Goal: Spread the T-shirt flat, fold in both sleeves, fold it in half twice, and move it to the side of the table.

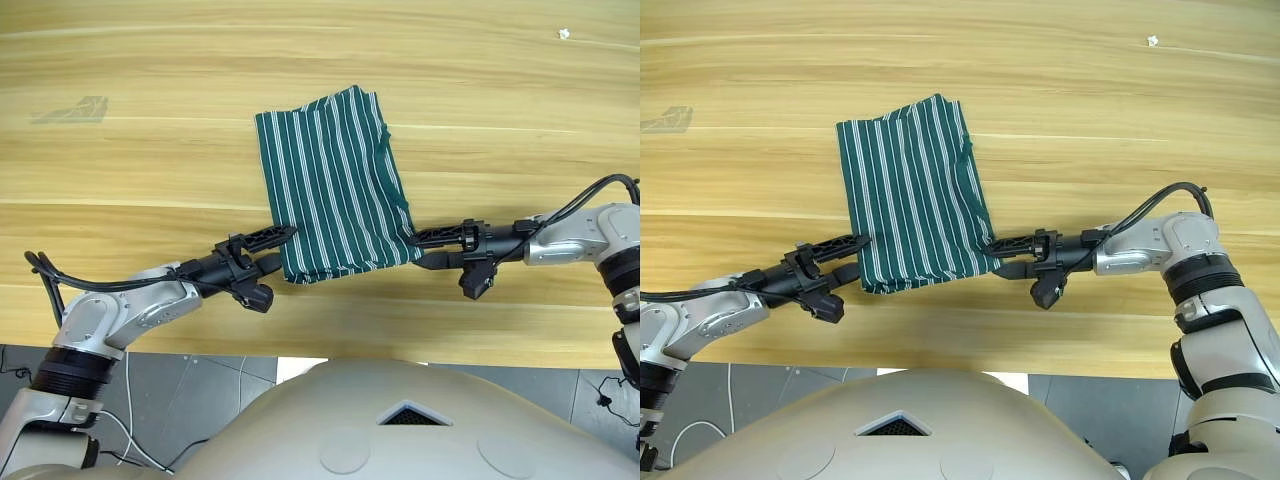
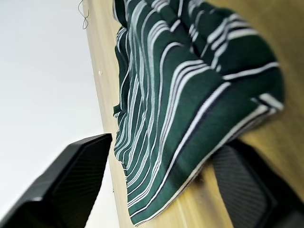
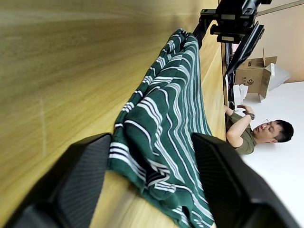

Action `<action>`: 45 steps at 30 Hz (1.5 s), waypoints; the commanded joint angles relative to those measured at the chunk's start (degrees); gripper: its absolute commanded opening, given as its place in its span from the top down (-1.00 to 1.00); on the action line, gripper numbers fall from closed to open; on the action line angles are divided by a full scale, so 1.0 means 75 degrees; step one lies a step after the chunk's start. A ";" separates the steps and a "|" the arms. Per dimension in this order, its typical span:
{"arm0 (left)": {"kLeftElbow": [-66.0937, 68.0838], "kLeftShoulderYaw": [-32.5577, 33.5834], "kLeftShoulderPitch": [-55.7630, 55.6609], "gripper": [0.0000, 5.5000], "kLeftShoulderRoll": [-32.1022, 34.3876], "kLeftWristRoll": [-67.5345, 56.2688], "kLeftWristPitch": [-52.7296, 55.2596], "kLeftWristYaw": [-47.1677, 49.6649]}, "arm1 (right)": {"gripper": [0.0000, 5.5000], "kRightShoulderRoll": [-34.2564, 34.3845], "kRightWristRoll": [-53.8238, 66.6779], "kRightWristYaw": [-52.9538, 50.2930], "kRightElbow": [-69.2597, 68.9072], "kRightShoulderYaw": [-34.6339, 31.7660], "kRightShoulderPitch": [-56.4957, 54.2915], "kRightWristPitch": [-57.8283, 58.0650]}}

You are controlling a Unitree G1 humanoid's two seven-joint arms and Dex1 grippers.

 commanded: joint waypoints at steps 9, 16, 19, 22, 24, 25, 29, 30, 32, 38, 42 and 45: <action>0.0140 -0.0737 0.0244 0.46 0.0028 -0.0868 0.0047 -0.1032 | 0.77 0.0248 -0.0575 -0.0464 0.0400 0.0498 -0.0224 0.0502; 0.0042 -0.0768 0.0293 0.87 -0.0004 -0.1224 0.0077 -0.1361 | 0.98 0.0240 -0.0381 -0.0493 0.0411 0.0581 -0.0220 0.0490; 0.0032 -0.0764 0.0299 0.94 -0.0018 -0.1339 0.0097 -0.1451 | 0.98 0.0262 -0.0195 -0.0409 0.0456 0.0581 -0.0237 0.0471; -0.0006 -0.0723 0.0352 0.94 0.0005 -0.1581 0.0150 -0.1570 | 0.98 0.0275 0.0614 -0.0037 0.0769 0.0575 -0.0272 0.0319; -0.0155 -0.0683 0.0533 0.95 0.0153 -0.2357 0.0395 -0.2021 | 0.98 0.0153 0.2749 0.1033 0.1088 0.1041 -0.0226 0.0335; -0.0419 -0.0693 0.0732 0.95 0.0315 -0.3174 0.0755 -0.2519 | 0.98 -0.0257 0.4965 0.2502 0.0352 0.1509 0.0085 0.1276; -0.2263 -0.0565 0.1421 0.95 0.1108 -0.6837 0.2483 -0.4063 | 0.98 -0.2101 1.1245 0.7327 -0.3499 0.1868 0.1029 0.5813; -0.2744 -0.0508 0.1557 0.95 0.1342 -0.7605 0.2776 -0.4268 | 0.98 -0.2377 1.1894 0.7900 -0.4010 0.1732 0.1079 0.6508; -0.3466 -0.0362 0.1848 0.95 0.1852 -0.8623 0.3059 -0.4614 | 0.98 -0.2818 1.2782 0.8707 -0.4744 0.1473 0.1179 0.7538; -0.4397 0.0513 0.2618 0.95 0.2606 -1.0035 0.3381 -0.5252 | 0.98 -0.3839 1.4675 0.9761 -0.6290 0.0516 0.1694 0.9502; -0.4619 0.1269 0.3335 0.95 0.2711 -1.0358 0.3586 -0.5700 | 0.98 -0.4570 1.5603 1.0207 -0.7305 -0.0423 0.2125 1.0547; -0.4926 0.1922 0.3806 0.95 0.2557 -1.0685 0.3865 -0.6019 | 0.99 -0.4664 1.6142 1.0571 -0.7819 -0.1307 0.2339 1.1405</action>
